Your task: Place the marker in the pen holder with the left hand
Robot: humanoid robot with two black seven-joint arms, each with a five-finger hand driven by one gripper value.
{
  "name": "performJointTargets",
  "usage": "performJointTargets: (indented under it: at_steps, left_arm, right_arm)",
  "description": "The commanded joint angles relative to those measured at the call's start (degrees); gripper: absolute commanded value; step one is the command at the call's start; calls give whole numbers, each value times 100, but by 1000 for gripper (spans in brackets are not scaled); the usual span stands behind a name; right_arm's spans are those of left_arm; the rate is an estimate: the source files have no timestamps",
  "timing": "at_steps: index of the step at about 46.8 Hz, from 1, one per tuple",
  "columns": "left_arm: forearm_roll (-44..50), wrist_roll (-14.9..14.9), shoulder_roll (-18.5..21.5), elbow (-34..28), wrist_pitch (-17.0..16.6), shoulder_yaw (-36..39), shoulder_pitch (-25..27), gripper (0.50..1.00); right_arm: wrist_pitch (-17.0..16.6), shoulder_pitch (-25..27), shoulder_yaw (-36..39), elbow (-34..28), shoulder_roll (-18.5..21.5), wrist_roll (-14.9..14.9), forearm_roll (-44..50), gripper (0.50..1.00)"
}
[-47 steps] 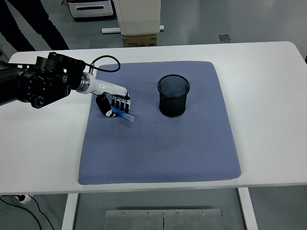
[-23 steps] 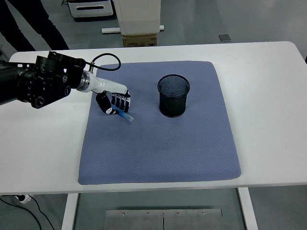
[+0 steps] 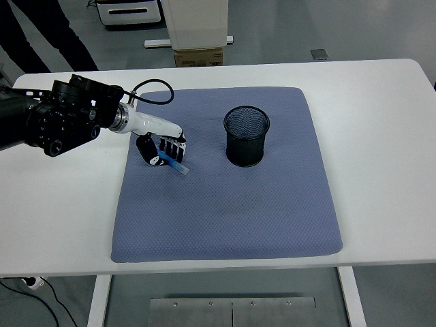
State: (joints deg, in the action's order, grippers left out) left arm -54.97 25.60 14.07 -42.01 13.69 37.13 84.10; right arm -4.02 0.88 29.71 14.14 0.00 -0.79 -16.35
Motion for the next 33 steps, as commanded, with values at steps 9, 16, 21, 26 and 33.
performJointTargets:
  at_steps: [9,16,21,26,33]
  left_arm:
    - [-110,7,0,0,-15,4,1,555]
    - [-110,7,0,0,-15,4,1,500]
    - [-110,7,8,9,-15,4,1,500]
    - [-110,7,8,9,-15,4,9,500]
    - [-93,7,17,9,-15,-48,27,500]
  right_arm:
    - [-2,0,0,1,0,0,0,1000]
    - [-2,0,0,1,0,0,0,1000]
    - [-2,0,0,1,0,0,0,1000]
    - [-2,0,0,1,0,0,0,1000]
    - [-2,0,0,1,0,0,0,1000]
